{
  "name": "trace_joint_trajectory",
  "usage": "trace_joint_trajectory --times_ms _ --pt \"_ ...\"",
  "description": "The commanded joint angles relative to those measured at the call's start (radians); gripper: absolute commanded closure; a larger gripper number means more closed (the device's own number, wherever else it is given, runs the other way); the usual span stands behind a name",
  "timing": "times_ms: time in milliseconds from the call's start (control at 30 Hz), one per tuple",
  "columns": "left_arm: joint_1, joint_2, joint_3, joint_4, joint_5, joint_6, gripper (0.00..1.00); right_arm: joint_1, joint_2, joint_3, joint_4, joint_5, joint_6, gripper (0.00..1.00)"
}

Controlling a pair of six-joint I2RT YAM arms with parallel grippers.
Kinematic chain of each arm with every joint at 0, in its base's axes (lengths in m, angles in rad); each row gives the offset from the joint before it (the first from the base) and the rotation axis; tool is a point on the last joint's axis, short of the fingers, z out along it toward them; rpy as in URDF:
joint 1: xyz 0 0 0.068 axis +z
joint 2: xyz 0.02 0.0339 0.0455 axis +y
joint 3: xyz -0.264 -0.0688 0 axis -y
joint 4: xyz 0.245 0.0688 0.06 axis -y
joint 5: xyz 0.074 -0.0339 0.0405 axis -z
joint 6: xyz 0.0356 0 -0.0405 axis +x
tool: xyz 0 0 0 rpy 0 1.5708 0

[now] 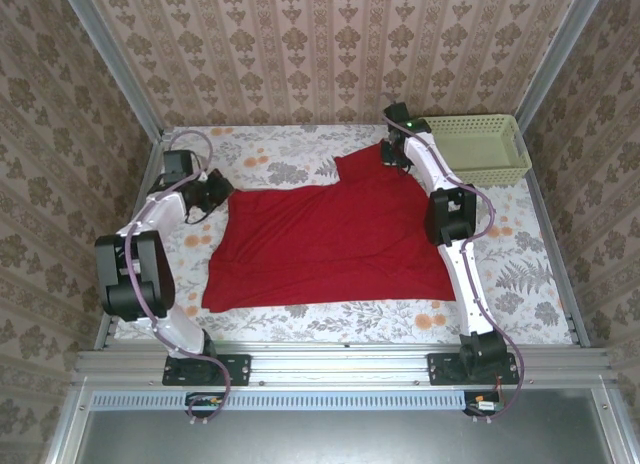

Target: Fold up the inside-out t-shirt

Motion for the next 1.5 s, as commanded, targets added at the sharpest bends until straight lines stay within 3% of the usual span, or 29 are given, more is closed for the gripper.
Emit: trace_joint_trajectory --times_ms 0,200,367,500,867,1167,1467 --pt "0.054 -0.037 -0.037 0.111 0.085 -0.09 1.0 -0.003 -0.026 0.031 -0.02 0.018 0.002 0.91" --pt "0.138 -0.004 -0.036 0.17 0.119 -0.146 1.0 -0.016 -0.083 -0.006 -0.012 0.072 0.002 0.99" --pt "0.153 0.089 0.026 0.189 0.153 -0.157 1.0 -0.033 -0.108 -0.022 -0.01 0.092 0.015 1.0" --pt "0.157 0.124 0.022 0.252 0.189 -0.213 1.0 -0.032 -0.15 -0.069 0.037 0.043 -0.011 1.0" --pt "0.166 0.076 0.05 0.175 0.129 -0.16 1.0 -0.02 -0.326 -0.199 0.13 -0.09 -0.035 1.0" --pt "0.179 -0.006 -0.057 0.173 0.093 -0.123 1.0 0.002 -0.644 -0.709 0.348 -0.062 -0.046 1.0" --pt "0.197 -0.195 -0.253 0.182 0.073 -0.124 1.0 0.013 -0.952 -1.174 0.512 -0.076 0.003 1.0"
